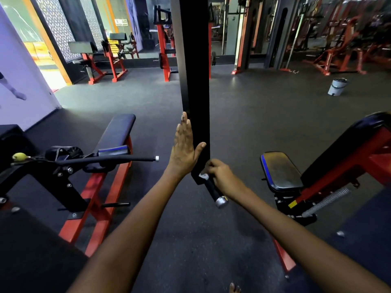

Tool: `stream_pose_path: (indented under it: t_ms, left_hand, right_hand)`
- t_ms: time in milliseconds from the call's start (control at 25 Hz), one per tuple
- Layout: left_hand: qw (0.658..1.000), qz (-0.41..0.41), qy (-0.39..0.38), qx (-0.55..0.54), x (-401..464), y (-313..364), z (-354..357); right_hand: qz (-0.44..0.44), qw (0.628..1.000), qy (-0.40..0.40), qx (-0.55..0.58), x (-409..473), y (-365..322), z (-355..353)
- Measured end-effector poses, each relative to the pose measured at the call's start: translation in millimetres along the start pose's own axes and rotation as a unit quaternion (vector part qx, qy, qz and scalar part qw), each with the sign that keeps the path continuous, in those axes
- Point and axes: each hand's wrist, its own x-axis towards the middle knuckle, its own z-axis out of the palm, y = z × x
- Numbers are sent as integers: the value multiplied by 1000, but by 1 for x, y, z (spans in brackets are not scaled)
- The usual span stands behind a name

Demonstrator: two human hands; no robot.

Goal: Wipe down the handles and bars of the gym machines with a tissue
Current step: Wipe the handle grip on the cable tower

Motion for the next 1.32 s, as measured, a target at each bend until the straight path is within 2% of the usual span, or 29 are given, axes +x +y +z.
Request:
stream_pose_path:
  t_ms: [80,160,280,400,520,600,640,760,840,960,1000,1080,1160,1200,1240,1320]
  left_hand:
    - [995,58,34,78,7,4,-6]
    - [984,94,51,142,31,18,-12]
    - [969,72,68,225,60,39,-9]
    - [953,86,82,280,62,30,-7]
    - [946,122,80,289,59,25,-11]
    - [947,122,78,288,58,26,-10]
    - [948,116,77,286,58,27,-10]
    - [951,109,74,281,57,29,-10]
    - [949,118,76,282,58,28,-12]
    - [951,122,74,275,59,29,-12]
    - [953,121,72,269,59,30,-10]
    - [956,116,71,260,58,33,-5]
    - [962,101,70,244,59,36,-3]
    - [965,95,70,234,59,37,-2]
    - [966,95,72,229,59,36,-2]
    - [966,102,72,225,58,34,-3]
  right_hand:
    - [-36,994,24,-101,-10,-2,9]
    - [-12,995,17,-100,-35,-3,11]
    - [-62,984,-40,-165,-28,-7,4]
    - [-31,987,-67,-145,7,-31,6]
    - [-74,972,-102,-199,-16,-41,3]
    - [-61,949,-188,-246,-38,-44,1]
    - [-59,937,-202,-277,-35,-48,-3]
    - [-71,930,-123,-340,9,-51,5]
    - [-92,918,-153,-354,13,-55,11]
    - [-141,884,-218,-389,-30,-51,7]
    - [-129,891,-230,-370,-44,-47,-1]
    - [-92,930,-171,-313,-47,-34,-21]
    - [-9,981,-87,-172,-25,-29,-27]
    - [31,996,-30,-82,-15,-29,-28]
    - [57,998,-6,-16,-9,-28,-24]
    - [7,997,5,-80,-28,-18,-11]
